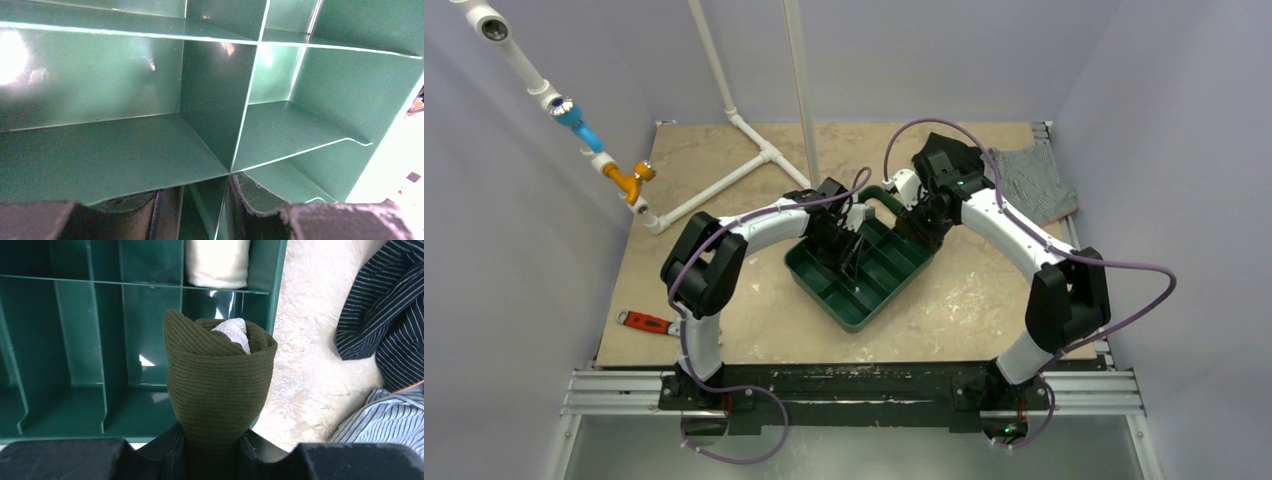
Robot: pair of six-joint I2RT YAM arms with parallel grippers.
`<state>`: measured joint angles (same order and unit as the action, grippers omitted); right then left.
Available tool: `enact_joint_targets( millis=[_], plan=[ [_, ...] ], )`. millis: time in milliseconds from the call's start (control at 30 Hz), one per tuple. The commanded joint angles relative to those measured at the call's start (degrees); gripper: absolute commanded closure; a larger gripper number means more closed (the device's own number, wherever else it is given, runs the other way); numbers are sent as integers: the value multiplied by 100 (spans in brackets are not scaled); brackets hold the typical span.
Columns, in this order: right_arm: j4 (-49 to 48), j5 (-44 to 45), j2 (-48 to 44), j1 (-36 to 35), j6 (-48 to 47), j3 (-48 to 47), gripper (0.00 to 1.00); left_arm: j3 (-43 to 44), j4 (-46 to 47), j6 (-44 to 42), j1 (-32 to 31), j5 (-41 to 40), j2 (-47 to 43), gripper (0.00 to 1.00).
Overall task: Roll the underwear
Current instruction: Move the storage box to the center of the board, then place the underwear in the storage box.
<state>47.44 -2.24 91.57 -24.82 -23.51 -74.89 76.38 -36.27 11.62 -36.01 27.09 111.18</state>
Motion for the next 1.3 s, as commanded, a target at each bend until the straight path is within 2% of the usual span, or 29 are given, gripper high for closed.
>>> enact_joint_targets(
  millis=[0,233,600,1267],
  plan=[
    [-211,592,172,-105,118,-223,100,-141,191,247,9,114,227,69],
    [-697,1206,390,-373,153,53,100,-232,280,142,9,123,170,70],
    [-684,1409,595,-528,205,300,100,-273,314,48,15,121,176,71],
    [-582,442,1324,-519,-13,153,100,-246,201,-344,15,202,212,74]
  ],
)
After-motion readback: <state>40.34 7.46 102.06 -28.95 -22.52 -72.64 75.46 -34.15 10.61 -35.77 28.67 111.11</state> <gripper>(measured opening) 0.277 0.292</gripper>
